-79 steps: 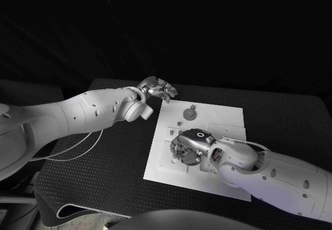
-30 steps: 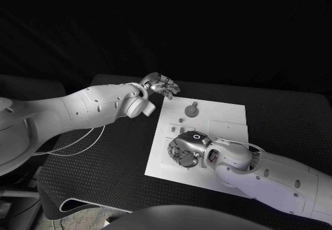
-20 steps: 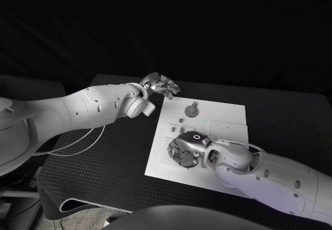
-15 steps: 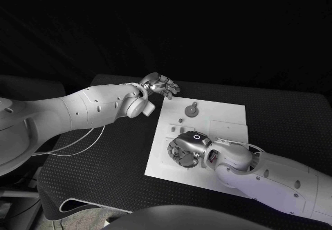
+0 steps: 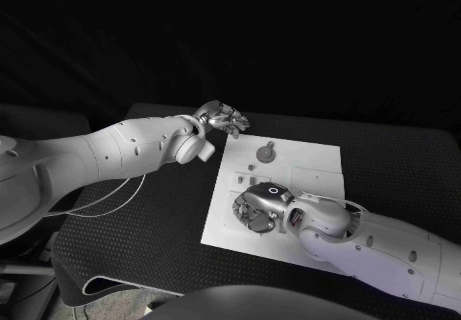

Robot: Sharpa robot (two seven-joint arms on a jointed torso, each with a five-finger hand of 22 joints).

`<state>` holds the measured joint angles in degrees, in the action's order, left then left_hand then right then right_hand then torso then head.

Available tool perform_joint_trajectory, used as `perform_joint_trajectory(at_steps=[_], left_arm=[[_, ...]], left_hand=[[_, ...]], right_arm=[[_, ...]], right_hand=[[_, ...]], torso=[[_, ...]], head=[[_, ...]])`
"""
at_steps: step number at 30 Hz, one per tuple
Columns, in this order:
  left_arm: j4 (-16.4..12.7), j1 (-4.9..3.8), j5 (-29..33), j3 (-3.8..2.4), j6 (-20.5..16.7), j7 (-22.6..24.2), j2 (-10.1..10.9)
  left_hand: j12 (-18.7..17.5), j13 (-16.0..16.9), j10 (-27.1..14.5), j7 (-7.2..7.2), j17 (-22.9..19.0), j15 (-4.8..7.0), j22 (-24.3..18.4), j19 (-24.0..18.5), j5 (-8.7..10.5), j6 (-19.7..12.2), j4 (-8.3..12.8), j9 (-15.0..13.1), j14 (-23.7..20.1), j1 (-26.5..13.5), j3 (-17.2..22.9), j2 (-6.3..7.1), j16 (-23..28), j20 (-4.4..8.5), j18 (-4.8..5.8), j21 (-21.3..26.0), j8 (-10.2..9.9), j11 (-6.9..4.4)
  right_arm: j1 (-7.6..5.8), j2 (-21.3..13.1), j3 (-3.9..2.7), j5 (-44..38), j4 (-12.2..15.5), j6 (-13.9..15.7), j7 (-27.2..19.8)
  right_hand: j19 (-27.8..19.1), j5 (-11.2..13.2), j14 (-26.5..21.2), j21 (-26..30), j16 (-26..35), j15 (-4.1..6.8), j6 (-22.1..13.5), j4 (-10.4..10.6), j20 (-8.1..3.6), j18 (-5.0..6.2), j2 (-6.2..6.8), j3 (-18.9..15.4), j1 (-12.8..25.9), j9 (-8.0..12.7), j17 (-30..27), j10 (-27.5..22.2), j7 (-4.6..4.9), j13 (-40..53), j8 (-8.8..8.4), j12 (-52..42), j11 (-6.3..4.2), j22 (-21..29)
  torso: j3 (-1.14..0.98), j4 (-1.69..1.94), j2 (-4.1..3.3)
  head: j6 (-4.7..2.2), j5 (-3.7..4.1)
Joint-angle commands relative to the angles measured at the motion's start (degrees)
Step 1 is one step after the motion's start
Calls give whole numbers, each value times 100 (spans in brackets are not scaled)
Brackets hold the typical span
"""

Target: Assemble the parts on the task board

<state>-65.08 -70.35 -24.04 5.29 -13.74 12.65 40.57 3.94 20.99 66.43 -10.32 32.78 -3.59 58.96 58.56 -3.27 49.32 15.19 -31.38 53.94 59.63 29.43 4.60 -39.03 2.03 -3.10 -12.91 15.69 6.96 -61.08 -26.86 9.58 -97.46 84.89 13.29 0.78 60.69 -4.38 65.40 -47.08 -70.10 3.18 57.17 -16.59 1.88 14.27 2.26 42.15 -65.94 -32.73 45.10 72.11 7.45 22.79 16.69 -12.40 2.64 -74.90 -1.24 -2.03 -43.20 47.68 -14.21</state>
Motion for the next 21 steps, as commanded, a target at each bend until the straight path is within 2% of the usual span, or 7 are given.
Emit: perform_joint_trajectory(at_steps=[1,14,21], left_arm=[[-10,-7,30,-5,65,42,-6],[-20,-8,30,-5,69,36,3],[-19,-8,30,-5,83,29,3]], left_hand=[[2,-5,-29,2,11,-18,-3,21,-29,-31,-27,7,28,-45,-20,5,39,-10,-97,21,38,-9],[2,-6,-29,2,19,-19,-2,21,-29,-32,-28,9,28,-45,-21,7,46,-11,-97,24,40,-9],[2,-7,-30,2,23,-19,-2,20,-28,-33,-29,10,28,-48,-23,9,50,-11,-96,26,41,-8]], right_arm=[[5,-1,1,0,-2,-58,-10],[5,14,2,-176,-142,-402,174],[11,35,3,-194,-201,-464,184]], right_hand=[[22,-22,-2,-19,-11,44,126,-9,-29,73,-37,32,-4,-170,6,28,-86,5,113,24,-2,-110],[14,-21,-8,-16,-8,41,115,-7,-27,73,-40,33,2,-175,8,19,-82,8,108,33,1,-109],[12,-21,-8,-16,-8,40,113,-7,-26,73,-42,32,3,-178,9,19,-82,9,108,34,2,-109]], torso=[[0,-3,-1],[2,-7,-1],[-1,-2,0]], head=[[6,-1],[9,3],[14,3]])
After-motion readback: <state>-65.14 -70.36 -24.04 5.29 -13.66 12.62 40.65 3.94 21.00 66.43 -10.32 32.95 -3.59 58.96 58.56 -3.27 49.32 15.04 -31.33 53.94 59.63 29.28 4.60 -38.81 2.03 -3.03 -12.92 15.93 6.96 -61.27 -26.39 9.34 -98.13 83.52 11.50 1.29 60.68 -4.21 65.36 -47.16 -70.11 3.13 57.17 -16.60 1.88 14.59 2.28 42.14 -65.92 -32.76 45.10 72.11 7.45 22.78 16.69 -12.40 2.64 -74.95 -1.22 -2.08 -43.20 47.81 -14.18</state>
